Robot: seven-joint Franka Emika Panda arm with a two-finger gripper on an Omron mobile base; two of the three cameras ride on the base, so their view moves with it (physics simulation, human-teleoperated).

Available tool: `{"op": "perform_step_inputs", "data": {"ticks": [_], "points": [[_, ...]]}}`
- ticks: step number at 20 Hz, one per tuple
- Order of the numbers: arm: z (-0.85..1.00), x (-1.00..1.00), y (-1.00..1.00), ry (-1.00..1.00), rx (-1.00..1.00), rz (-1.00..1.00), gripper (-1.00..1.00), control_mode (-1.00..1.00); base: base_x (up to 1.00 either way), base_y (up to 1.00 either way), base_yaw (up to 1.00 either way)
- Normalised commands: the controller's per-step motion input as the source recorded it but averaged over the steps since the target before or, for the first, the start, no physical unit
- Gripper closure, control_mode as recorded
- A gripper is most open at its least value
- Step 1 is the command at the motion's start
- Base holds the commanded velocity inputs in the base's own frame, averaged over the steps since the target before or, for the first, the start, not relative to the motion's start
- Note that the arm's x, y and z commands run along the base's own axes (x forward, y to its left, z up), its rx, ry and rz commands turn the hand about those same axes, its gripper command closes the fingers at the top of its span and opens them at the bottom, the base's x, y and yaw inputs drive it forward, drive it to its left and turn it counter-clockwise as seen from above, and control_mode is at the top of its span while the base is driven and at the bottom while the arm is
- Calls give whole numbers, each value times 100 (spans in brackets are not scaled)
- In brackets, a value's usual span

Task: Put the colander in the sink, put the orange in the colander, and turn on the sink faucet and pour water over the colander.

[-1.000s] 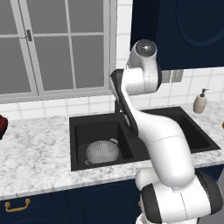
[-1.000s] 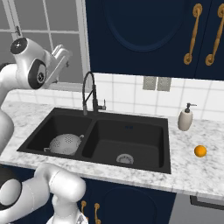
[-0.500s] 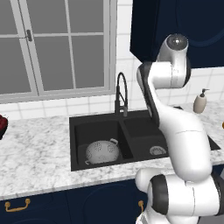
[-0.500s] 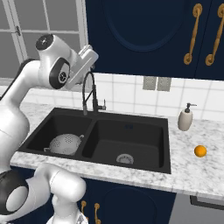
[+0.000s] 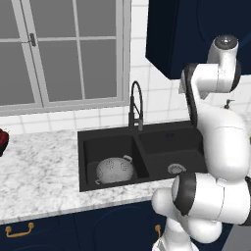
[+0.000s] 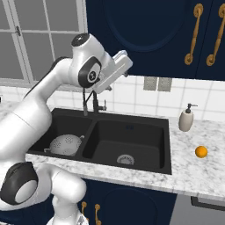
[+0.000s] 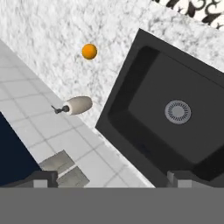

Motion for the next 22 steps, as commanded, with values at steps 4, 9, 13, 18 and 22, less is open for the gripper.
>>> {"op": "perform_step_inputs", "data": {"ticks": [4,9,13,18,22], "points": [[-1,0,-100,6,16,-19,-100,-100,0,0,0],[-13,0,-98,5,16,-23,-100,-100,0,0,0],[-33,-2,-63,13,5,-30,-100,-100,0,0,0],[-53,-15,-46,12,9,-32,-100,-100,0,0,0],[-59,-21,-43,0,7,-30,-100,-100,0,0,0]]}}
